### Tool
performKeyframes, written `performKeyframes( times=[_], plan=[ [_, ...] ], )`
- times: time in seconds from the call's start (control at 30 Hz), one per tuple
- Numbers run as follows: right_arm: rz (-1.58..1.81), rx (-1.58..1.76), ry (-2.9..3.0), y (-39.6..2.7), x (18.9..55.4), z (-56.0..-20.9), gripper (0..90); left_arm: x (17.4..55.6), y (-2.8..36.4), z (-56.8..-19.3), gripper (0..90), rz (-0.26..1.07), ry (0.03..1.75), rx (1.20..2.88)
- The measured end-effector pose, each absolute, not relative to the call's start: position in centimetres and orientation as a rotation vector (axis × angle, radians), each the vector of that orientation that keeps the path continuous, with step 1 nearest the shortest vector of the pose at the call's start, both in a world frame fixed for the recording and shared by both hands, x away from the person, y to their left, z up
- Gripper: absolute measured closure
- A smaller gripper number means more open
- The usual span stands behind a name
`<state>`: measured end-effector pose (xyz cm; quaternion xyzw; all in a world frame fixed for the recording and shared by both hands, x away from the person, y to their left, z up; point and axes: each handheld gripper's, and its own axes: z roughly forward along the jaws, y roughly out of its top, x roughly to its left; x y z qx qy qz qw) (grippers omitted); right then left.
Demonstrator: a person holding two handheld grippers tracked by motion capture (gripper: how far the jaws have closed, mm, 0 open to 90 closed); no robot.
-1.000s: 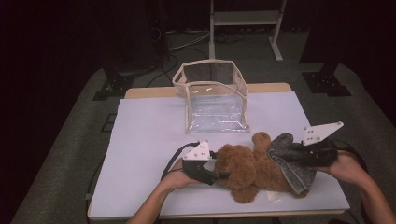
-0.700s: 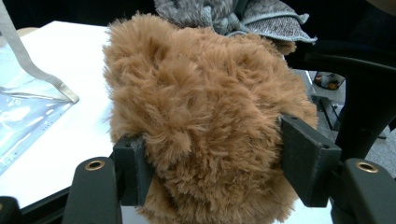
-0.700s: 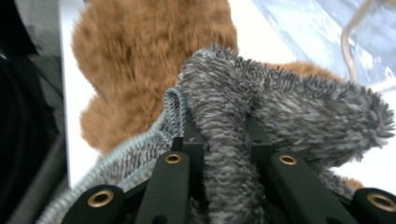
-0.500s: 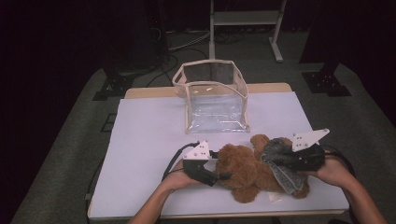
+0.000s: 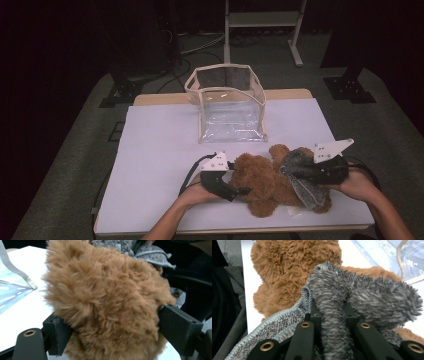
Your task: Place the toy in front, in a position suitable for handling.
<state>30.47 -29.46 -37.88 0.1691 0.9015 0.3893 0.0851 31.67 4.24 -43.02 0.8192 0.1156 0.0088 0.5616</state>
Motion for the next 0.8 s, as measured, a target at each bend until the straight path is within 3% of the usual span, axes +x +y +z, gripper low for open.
performKeyframes(
  times=[0.2, 0.43, 0.8],
  plan=[
    [1.186, 0.512, 2.688, -29.1, 30.3, -38.0, 76.5, 31.3, 3.8, -42.4, 46.9, 0.112, 0.238, 1.913],
    [1.229, 0.488, 2.673, -28.3, 30.2, -37.5, 76.4, 30.8, 3.8, -40.4, 56.6, 0.192, 0.210, 1.907],
    [1.358, 0.439, 2.647, -26.2, 30.3, -37.1, 76.4, 31.1, 5.0, -38.2, 58.1, 0.224, 0.188, 1.944]
  ],
)
